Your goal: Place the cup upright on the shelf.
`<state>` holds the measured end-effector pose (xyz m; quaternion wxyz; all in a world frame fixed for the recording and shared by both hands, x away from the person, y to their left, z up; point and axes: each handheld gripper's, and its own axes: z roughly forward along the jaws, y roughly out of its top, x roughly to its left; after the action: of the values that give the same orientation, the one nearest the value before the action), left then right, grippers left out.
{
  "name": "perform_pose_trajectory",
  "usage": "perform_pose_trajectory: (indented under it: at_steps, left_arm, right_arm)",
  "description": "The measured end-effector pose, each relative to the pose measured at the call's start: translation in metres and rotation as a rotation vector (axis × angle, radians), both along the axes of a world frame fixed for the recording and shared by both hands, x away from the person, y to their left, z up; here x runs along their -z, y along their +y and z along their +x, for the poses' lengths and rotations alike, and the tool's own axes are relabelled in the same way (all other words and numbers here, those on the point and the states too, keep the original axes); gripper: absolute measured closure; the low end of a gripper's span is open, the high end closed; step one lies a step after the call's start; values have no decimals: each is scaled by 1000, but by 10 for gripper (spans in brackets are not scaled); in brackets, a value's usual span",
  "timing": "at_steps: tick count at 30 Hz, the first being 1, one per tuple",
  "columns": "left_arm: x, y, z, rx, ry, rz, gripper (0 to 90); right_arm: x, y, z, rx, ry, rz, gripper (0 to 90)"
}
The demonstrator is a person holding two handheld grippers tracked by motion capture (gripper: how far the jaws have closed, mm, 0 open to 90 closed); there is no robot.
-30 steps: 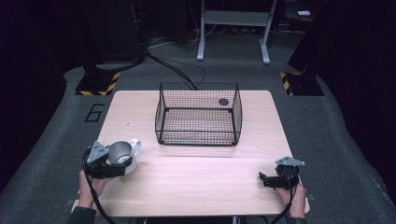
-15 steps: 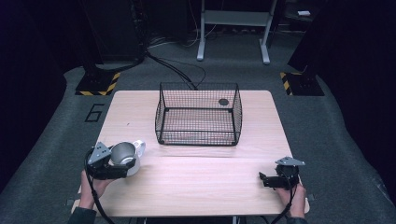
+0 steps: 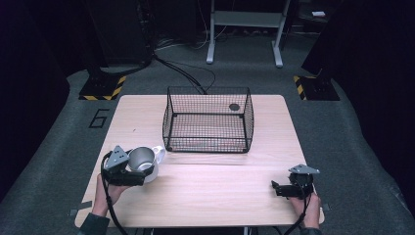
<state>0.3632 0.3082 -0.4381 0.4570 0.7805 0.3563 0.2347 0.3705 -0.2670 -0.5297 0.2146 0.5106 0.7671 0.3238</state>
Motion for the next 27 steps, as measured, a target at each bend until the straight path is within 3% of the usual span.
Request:
perform_pose_trajectory:
  at_steps: [17,27]
  left_arm:
    - [-10,-26,9,86,5,-6,68]
    - [-17,-46,18,147,9,-12,68]
  right_arm:
    - [0,0,1,-9,0,-1,1]
    - [1,2,3,22,-4,3,0]
